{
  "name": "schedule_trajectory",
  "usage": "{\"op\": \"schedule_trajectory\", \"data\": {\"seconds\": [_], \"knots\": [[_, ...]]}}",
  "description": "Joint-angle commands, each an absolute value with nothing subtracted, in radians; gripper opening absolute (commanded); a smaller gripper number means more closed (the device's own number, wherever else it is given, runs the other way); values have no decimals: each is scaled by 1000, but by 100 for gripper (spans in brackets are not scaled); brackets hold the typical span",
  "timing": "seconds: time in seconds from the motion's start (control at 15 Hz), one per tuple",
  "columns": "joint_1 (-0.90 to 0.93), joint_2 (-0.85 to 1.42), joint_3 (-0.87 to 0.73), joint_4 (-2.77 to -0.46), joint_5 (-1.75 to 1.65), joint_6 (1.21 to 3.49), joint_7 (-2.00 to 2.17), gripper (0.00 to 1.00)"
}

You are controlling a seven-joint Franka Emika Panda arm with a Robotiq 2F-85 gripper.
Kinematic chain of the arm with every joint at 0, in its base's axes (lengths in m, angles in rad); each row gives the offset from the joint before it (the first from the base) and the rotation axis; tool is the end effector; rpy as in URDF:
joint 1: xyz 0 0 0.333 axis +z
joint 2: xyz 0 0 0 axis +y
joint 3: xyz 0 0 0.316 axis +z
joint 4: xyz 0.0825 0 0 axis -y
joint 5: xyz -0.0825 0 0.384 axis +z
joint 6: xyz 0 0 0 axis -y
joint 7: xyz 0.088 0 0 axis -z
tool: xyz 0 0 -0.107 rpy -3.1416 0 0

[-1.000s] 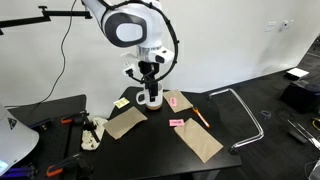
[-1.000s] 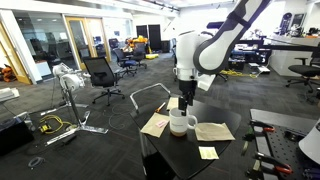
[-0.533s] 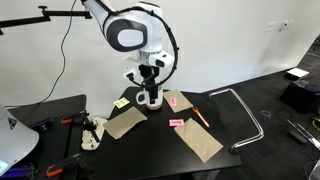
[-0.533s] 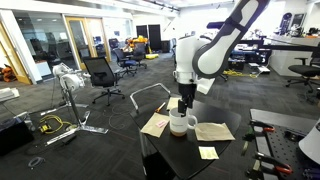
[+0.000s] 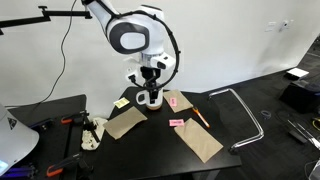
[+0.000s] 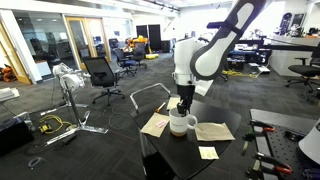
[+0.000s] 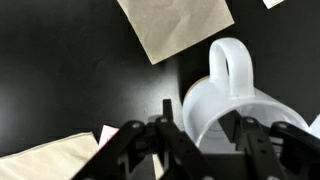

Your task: Move the white mug forward

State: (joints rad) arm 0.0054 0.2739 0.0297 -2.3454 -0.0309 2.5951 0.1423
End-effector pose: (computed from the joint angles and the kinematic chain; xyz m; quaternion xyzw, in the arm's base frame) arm 0.5130 0.0190 0.2142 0.9991 -0.0408 -0.0116 0.0049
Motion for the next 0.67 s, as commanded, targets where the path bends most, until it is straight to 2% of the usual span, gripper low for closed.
{"op": "schedule_trajectory", "data": {"seconds": [0.0, 0.13, 0.2, 0.6], "knots": [[17, 291, 23, -2322, -8, 2610, 135, 21], [19, 294, 23, -2316, -9, 2608, 136, 5], [20, 296, 23, -2313, -10, 2607, 136, 1], [27, 277, 22, -2302, -12, 2562, 148, 3]]}}
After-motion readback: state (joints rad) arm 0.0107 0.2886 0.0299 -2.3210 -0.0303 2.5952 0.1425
